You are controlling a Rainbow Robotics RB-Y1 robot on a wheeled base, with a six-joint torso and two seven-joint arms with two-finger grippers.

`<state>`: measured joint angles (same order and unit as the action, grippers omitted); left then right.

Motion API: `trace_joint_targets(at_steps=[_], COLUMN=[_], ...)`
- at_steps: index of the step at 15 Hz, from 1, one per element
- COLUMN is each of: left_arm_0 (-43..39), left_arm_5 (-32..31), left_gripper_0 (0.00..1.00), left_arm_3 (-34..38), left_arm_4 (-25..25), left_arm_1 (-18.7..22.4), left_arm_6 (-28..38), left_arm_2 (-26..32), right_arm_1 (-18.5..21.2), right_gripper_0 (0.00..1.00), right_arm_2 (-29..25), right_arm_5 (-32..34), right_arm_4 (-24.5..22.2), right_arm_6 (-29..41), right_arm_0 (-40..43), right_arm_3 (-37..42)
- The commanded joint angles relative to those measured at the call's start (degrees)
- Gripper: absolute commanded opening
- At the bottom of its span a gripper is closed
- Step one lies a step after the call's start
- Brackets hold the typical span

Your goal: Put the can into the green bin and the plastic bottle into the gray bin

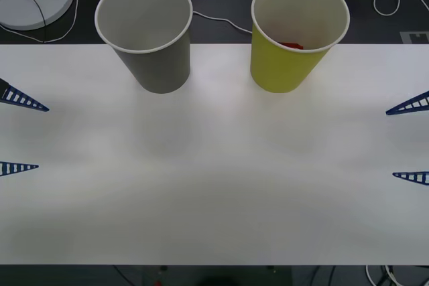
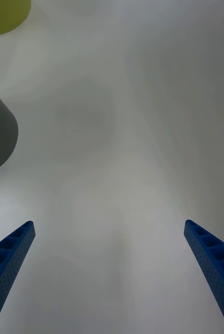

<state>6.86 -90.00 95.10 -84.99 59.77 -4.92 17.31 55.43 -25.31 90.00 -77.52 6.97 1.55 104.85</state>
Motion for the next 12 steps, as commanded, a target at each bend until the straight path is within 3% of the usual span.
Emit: trace_joint_targets(at_steps=[1,12], left_arm_0=[0.0,0.0], left_arm_5=[0.0,0.0], left_gripper_0=[1.0,1.0], left_arm_3=[0.0,0.0], left_arm_4=[0.0,0.0], left_arm_1=[0.0,0.0], left_arm_6=[0.0,0.0], left_arm_2=[0.0,0.0], right_arm_1=[-0.8,-1.1], right_gripper_0=[1.0,1.0], right_arm_2=[0.0,1.3], right_arm_5=[-0.3,-0.4], right_arm_4=[-0.3,-0.2], right_arm_6=[-1.2,-3.2], right_arm_0=[0.6,1.0], right_arm_3=[0.0,0.0])
